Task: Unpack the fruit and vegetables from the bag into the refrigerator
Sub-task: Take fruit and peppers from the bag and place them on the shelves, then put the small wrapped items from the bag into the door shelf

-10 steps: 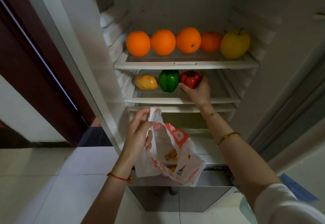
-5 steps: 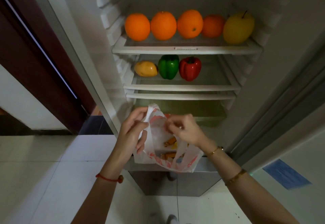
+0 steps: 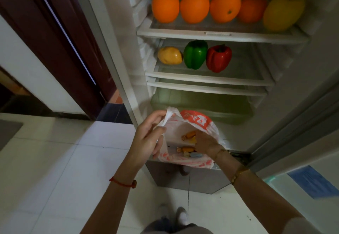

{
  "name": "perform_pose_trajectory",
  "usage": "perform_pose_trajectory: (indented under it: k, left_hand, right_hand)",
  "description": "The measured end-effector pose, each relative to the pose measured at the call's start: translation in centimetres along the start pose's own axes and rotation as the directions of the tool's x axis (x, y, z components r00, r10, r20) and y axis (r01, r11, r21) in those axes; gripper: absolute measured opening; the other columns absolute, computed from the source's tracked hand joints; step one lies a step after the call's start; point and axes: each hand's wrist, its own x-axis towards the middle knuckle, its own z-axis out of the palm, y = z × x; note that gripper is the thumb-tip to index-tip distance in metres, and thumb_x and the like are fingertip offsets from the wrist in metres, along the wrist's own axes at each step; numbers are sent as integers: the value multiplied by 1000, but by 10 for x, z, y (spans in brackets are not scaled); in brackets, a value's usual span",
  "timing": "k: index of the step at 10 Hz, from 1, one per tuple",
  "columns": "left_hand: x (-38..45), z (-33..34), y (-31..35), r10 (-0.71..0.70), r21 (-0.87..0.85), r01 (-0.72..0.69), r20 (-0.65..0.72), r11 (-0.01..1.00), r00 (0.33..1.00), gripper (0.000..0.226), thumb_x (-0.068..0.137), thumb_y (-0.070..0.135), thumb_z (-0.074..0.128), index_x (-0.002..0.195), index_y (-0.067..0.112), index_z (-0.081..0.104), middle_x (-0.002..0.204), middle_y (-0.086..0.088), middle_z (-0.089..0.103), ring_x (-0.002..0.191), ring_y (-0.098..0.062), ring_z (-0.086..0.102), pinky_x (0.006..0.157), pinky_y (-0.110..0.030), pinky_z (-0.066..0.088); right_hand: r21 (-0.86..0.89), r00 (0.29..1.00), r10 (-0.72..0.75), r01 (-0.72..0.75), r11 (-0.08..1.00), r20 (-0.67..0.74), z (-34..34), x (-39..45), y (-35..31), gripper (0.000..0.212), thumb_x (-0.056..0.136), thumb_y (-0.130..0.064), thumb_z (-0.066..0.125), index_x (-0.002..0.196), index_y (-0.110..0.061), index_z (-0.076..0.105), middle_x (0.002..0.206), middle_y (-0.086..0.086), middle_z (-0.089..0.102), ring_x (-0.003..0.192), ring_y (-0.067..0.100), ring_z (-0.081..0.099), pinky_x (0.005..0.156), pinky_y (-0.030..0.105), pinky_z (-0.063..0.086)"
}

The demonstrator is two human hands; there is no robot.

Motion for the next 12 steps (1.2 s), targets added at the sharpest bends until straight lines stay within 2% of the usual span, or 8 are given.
perform_pose_trajectory:
  k: [2, 3, 4, 6, 7, 8, 10, 12]
  left_hand:
    - [-2, 9, -6, -30, 45, 31, -7, 998, 1000, 36, 98, -1, 41, 125, 19, 55, 74, -39, 52, 33, -20, 30, 35, -20, 33]
    - [1, 13, -4, -34, 70, 35, -12, 997, 999, 36, 99, 1, 42, 127, 20, 54, 76, -37, 54, 33, -15, 34, 35, -21, 33]
    - [7, 16, -4, -35, 102, 38, -33, 994, 999, 35, 99, 2, 43, 128, 19, 54, 68, -13, 59, 35, -5, 39, 36, -21, 34]
    - [15, 24, 4, -26, 150, 32, -42, 988, 999, 37, 99, 0, 41, 130, 17, 52, 51, 12, 55, 36, -2, 44, 40, -16, 37]
    - [17, 27, 5, -34, 148, 42, -53, 988, 998, 37, 99, 1, 41, 130, 18, 52, 49, 8, 51, 35, -4, 38, 37, -22, 35]
    - [19, 31, 6, -46, 146, 53, -50, 988, 998, 37, 99, 0, 40, 130, 17, 51, 46, 6, 47, 33, -4, 36, 37, -21, 34]
    - [16, 42, 18, 16, 174, -14, -7, 985, 1000, 38, 98, 1, 40, 127, 22, 53, 51, 10, 56, 32, -4, 40, 39, -22, 37]
    - [13, 59, 38, 80, 151, -98, 121, 984, 989, 39, 94, 9, 41, 123, 33, 54, 42, 3, 46, 28, -10, 35, 38, -29, 35]
  right_hand:
    - [182, 957, 147, -103, 978, -251, 18, 8, -1, 40, 100, -49, 36, 107, -23, 65, 99, -6, 68, 89, 10, 61, 61, 13, 38]
    - [185, 964, 156, -116, 976, -217, 10, 8, -9, 38, 105, -40, 30, 119, -19, 59, 106, 4, 63, 86, 15, 55, 59, 12, 35]
    - [207, 993, 110, -98, 973, -46, 11, 14, -1, 36, 103, -17, 37, 136, -11, 50, 136, 9, 52, 119, 26, 51, 82, 12, 31]
    - [-149, 998, 1, -9, 989, -56, 17, 23, 12, 50, 99, -28, 49, 143, -10, 34, 138, 13, 48, 119, 28, 56, 97, 26, 46]
    - [46, 1000, 25, -25, 999, 4, 19, 25, 16, 35, 101, -11, 39, 133, -3, 51, 134, 16, 52, 118, 27, 50, 72, -4, 28]
    - [231, 998, 58, -51, 972, -21, 20, 29, 25, 36, 100, -8, 41, 133, -4, 52, 135, 13, 51, 121, 28, 47, 65, -8, 26]
    - [369, 987, 133, -89, 925, -96, 6, 15, 18, 43, 98, -34, 48, 139, -21, 43, 125, 5, 58, 110, 25, 58, 91, 30, 45]
    - [689, 960, 218, -40, 724, -173, -5, -16, 24, 31, 81, -20, 75, 106, -9, 61, 96, 3, 65, 93, 23, 60, 90, 38, 49]
